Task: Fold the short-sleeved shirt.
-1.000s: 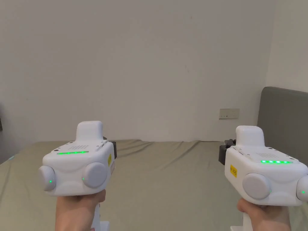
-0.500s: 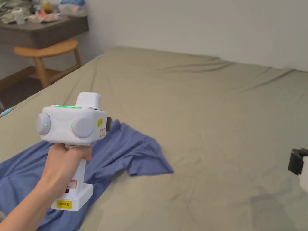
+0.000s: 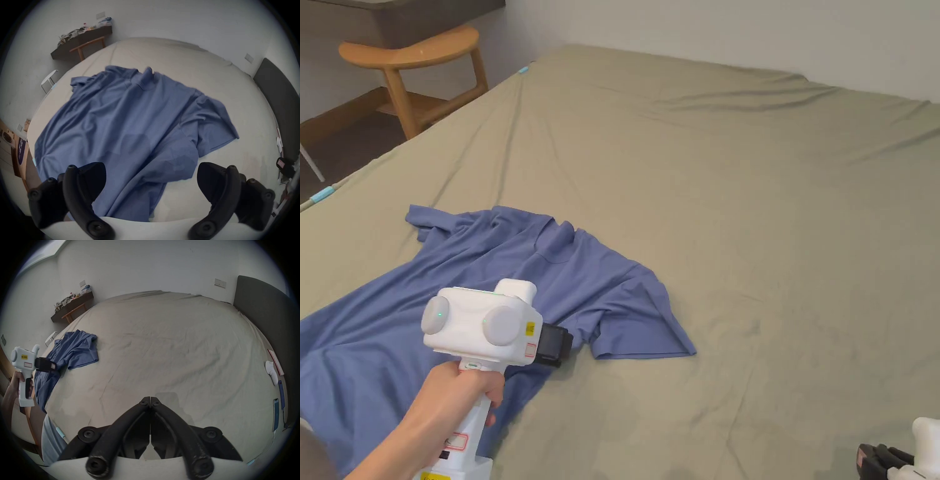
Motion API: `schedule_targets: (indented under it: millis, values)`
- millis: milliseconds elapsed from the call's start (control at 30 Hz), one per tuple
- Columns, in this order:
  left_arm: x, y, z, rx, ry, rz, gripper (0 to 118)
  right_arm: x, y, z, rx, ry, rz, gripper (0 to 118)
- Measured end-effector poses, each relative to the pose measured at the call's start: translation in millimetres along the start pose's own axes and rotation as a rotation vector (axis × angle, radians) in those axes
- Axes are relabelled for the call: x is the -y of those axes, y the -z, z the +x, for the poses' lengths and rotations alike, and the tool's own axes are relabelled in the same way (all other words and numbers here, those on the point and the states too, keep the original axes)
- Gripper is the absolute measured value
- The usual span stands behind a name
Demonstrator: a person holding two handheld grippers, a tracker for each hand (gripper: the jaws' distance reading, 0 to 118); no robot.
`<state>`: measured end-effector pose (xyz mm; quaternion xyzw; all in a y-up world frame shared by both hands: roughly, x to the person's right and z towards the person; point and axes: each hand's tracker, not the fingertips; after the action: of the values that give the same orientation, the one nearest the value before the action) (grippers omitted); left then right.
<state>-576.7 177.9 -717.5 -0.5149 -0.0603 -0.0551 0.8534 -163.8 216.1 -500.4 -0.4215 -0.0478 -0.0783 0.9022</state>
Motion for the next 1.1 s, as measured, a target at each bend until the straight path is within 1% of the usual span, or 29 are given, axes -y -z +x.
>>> schedule_targets:
  millis: [67,133,200,233,267,300,333,367,433,500,533,567,600,667,700,767,800,833,900,933,967,1000,1033,1100]
  values:
    - [-1,15,4,-0.044,0.026,-0.021,113,-1,-1,-2,0.005,0.001,-0.010,0]
    - [-2,27,-5,-0.063,0.029,-0.027,109,-1,-1,-2,0.008,0.003,-0.012,0]
    - [-5,31,-15,-0.086,-0.027,-0.010,100,-2,0,-3,0.007,0.007,-0.019,0]
    - [-8,28,-21,-0.079,-0.029,0.029,73,-2,1,-3,0.008,0.008,-0.021,0]
    - [-12,26,-26,-0.035,-0.072,0.055,21,-2,1,-3,0.006,0.009,-0.023,0]
    - [-10,13,-23,-0.062,-0.117,0.042,7,-3,2,-2,0.006,0.012,-0.024,0]
    - [-13,10,-24,-0.066,-0.084,0.022,7,-3,3,-1,0.003,0.014,-0.025,0]
    - [-16,9,-26,-0.055,-0.080,0.010,7,-3,3,-1,0.001,0.019,-0.026,0]
    - [-20,6,-29,0.001,-0.113,-0.009,7,-2,1,2,-0.002,0.034,-0.020,0]
    - [-25,-8,-30,0.056,-0.173,0.012,7,-1,-4,7,-0.005,0.049,-0.014,0]
    - [-26,-15,-31,0.150,-0.255,0.028,7,0,-6,10,-0.004,0.056,-0.011,0]
    - [-30,-24,-31,0.206,-0.297,0.039,7,1,-9,14,-0.003,0.064,-0.008,0]
    - [-36,-34,-20,0.194,-0.249,0.035,7,2,-11,18,-0.004,0.071,-0.006,0]
    - [-48,-57,11,0.261,-0.228,0.067,7,5,-18,27,0.001,0.090,0.007,0]
    - [-59,-63,17,0.222,-0.149,0.089,7,7,-20,32,0.001,0.100,0.015,0]
    - [-77,-80,43,0.310,-0.163,0.112,7,11,-27,43,0.012,0.141,0.042,0]
    - [-86,-87,68,0.380,-0.140,0.145,7,13,-32,49,0.008,0.160,0.049,0]
    - [-94,-94,89,0.407,-0.123,0.154,7,16,-33,56,0.005,0.171,0.051,0]
    - [-111,-105,142,0.409,-0.039,0.179,7,21,-41,69,0.017,0.195,0.065,0]
    - [-117,-108,169,0.450,-0.002,0.181,7,23,-45,75,0.021,0.204,0.072,0]
    - [-115,-117,207,0.478,0.032,0.188,7,27,-51,78,0.034,0.219,0.081,0]
    - [-114,-119,247,0.553,0.054,0.154,7,29,-55,84,0.044,0.231,0.084,0]
    - [-115,-121,278,0.590,0.089,0.145,7,32,-58,92,0.053,0.246,0.086,0]
    - [-116,-110,345,0.646,0.176,0.122,7,38,-62,110,0.079,0.291,0.091,0]
